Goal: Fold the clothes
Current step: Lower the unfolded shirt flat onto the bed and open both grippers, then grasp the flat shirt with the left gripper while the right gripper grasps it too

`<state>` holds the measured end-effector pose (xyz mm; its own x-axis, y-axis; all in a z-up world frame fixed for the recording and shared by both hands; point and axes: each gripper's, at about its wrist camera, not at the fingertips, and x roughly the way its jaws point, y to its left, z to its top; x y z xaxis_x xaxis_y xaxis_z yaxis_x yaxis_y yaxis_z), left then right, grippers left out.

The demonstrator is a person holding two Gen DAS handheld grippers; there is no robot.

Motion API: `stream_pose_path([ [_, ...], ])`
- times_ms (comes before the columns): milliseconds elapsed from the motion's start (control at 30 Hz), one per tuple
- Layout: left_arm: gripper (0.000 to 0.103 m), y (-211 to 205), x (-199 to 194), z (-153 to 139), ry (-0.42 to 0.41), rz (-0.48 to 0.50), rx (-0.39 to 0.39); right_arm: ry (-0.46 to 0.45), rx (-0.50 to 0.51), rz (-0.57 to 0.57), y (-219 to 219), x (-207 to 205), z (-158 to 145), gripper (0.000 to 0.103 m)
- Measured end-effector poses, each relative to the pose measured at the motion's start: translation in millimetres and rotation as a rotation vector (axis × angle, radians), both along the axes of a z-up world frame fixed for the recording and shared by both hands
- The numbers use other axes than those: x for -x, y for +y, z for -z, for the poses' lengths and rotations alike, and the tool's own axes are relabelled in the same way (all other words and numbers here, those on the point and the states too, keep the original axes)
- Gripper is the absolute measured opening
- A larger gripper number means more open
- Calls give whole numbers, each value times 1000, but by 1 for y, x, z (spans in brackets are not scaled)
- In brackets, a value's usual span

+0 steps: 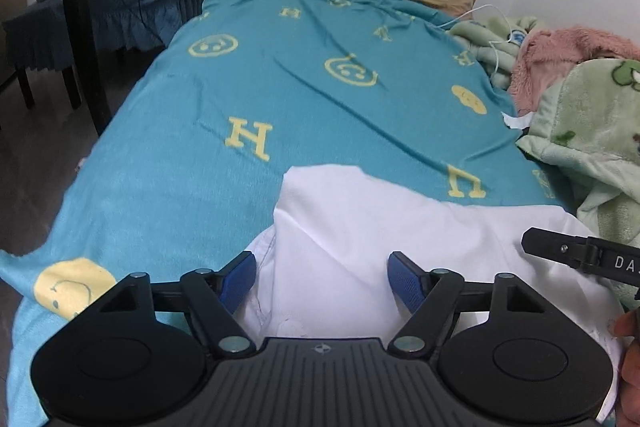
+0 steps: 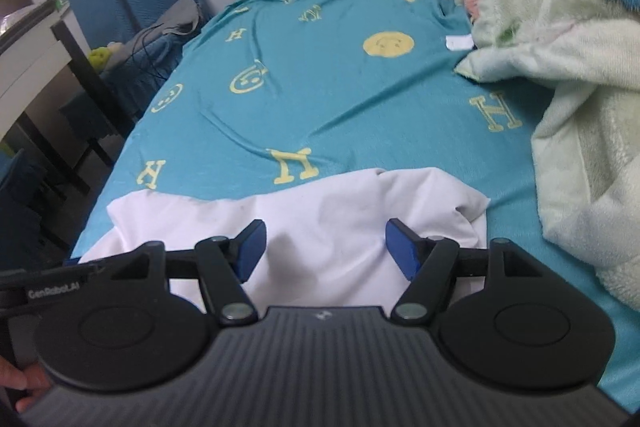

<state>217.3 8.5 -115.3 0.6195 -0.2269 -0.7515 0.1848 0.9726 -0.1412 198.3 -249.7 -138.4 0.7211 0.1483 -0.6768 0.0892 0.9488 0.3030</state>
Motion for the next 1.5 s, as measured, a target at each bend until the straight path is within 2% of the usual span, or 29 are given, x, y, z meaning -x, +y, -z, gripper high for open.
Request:
stream_pose_path([
  [233,75,-3,50,-34,-81,58,-2,-40,20,12,10,44,-29,68],
  [400,75,-8,90,-45,-99,89,-34,-48,60,2,22,83,-44,68],
  [500,75,-9,103,-40,-62,86,-51,-26,91,2,27,95,-40,68],
  [633,77,-16,100,-20,9,99,-136,31,118,-3,32,101,-26,67],
  [733,77,-11,93,-10,57,79,-109,75,127,-13,33,95,-15,67],
  [800,76,-6,95,-15,70,69,-81,76,120,-11,33,95,-13,68],
  [867,77,1,99,-25,91,71,-27,77,108,-6,32,96,-12,68],
  [900,82,9,102,-31,113,52,35,78,102,-4,31,96,-12,68],
  [1000,84,33,109,-32,204,-6,228,81,90,1,30,97,-13,68],
  [1133,84,49,109,-6,359,-104,391,94,93,4,31,93,-13,69],
  [1233,83,58,99,22,443,-195,508,98,109,5,34,92,-14,69],
  [1300,82,64,95,34,453,-264,585,100,116,5,35,92,-14,69],
  [1367,80,69,92,36,421,-300,651,101,115,7,35,91,-14,69],
  [1400,76,72,92,36,401,-320,672,102,114,8,35,91,-15,69],
  [1433,68,74,92,36,381,-341,692,102,112,10,35,91,-15,69],
  [1500,66,77,96,32,324,-353,737,99,107,17,34,91,-16,69],
])
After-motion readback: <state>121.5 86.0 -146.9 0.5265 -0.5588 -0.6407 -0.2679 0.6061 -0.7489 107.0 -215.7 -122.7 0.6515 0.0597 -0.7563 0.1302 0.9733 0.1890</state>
